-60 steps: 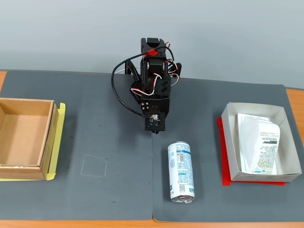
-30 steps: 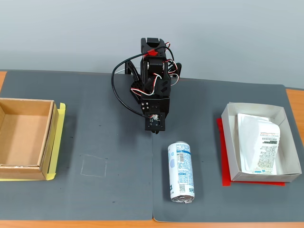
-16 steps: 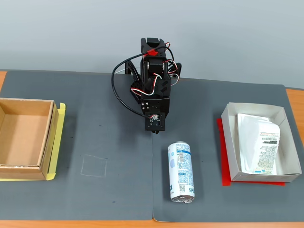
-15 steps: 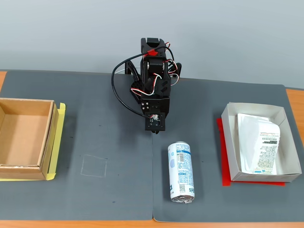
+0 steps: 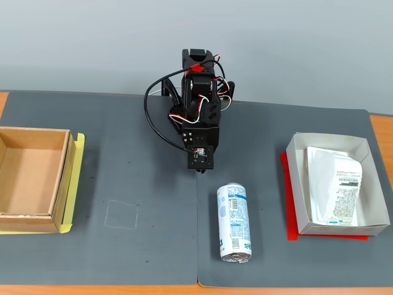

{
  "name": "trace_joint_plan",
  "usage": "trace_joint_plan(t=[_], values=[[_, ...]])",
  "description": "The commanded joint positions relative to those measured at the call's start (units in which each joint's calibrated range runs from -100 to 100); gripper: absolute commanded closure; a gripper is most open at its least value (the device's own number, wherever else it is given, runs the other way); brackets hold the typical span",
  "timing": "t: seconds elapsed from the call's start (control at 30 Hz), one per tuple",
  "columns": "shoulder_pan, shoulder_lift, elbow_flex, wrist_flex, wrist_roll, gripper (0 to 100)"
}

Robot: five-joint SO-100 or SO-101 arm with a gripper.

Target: Pick the can and put it in the brown box

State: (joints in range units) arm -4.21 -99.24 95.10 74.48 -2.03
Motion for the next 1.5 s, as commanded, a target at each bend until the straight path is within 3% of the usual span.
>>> trace_joint_plan(t=[0.0,0.33,0.6,1.0,1.37,1.47], values=[[-0.2,0.0,-3.1,-0.6,0.2,99],[-0.2,4.1,-6.6,-0.7,0.2,99],[-0.2,22.6,-19.5,-8.0,0.0,99],[-4.2,52.2,-50.4,-7.7,-0.2,99],[-12.7,66.7,-62.4,-8.3,-0.3,99],[-12.7,70.9,-65.3,-8.3,-3.4,99]])
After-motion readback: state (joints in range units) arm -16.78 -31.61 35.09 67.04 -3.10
